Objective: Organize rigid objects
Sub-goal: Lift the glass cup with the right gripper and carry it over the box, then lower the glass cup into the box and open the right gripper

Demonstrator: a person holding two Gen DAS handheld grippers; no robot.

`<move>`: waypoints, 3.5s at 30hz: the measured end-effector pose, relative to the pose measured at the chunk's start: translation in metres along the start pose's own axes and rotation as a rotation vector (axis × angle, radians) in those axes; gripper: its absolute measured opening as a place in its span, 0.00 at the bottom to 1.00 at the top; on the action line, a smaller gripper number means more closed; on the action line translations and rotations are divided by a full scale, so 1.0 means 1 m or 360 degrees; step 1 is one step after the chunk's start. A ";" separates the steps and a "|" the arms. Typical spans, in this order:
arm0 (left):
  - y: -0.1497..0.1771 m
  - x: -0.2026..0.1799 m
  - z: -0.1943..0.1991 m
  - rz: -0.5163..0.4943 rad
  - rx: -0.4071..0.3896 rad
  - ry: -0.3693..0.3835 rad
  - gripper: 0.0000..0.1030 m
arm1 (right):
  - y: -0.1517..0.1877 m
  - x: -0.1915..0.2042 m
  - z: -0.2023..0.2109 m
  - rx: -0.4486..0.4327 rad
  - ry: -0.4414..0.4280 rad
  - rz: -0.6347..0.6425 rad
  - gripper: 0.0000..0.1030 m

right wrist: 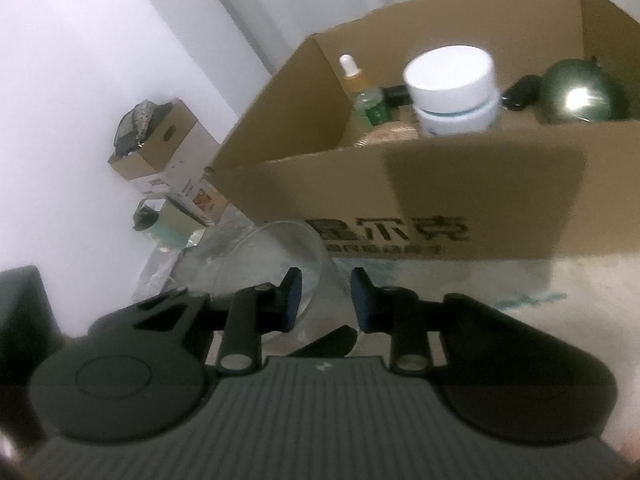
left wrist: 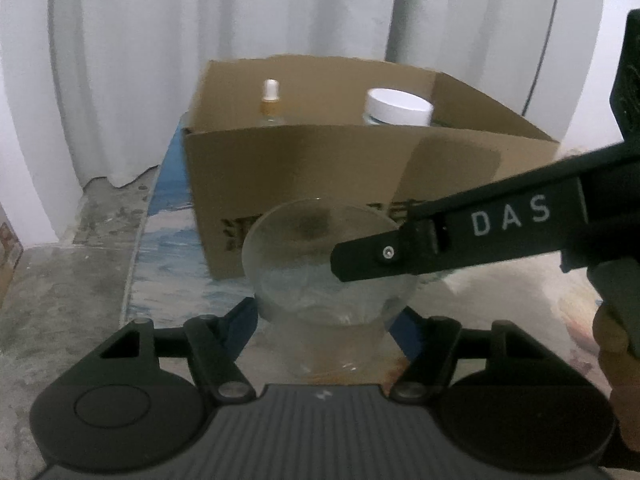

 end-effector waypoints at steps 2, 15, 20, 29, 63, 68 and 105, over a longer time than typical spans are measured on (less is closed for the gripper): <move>0.001 -0.010 0.000 -0.0021 0.0014 0.0030 0.69 | 0.005 -0.006 0.008 -0.0003 0.0018 -0.0011 0.25; 0.010 -0.084 0.003 -0.0206 0.0096 0.0232 0.72 | 0.046 -0.054 0.074 -0.0053 0.0125 -0.0109 0.26; 0.007 -0.086 0.001 -0.0218 0.0096 0.0211 0.75 | 0.044 -0.059 0.071 -0.0072 0.0124 -0.0095 0.27; 0.003 -0.087 -0.007 -0.0227 0.0116 0.0188 0.74 | 0.041 -0.064 0.067 -0.0077 0.0109 -0.0110 0.25; -0.152 -0.123 0.054 -0.0424 -0.0427 0.0127 0.72 | -0.090 -0.030 0.162 -0.0570 0.0117 0.0330 0.22; -0.184 -0.127 0.004 -0.0373 -0.0257 0.0224 0.72 | -0.134 -0.066 0.145 -0.0481 0.0165 0.0314 0.22; -0.163 -0.149 -0.088 -0.0430 0.0311 0.0264 0.78 | -0.139 -0.147 0.051 0.0048 0.0152 0.0479 0.22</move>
Point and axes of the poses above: each gripper's, at about its wrist camera, not at the fingertips, and z roughly against the way its jaws point, x to its left, y to its underside, the point moved 9 cm from there along -z, roughly the way its jaws point
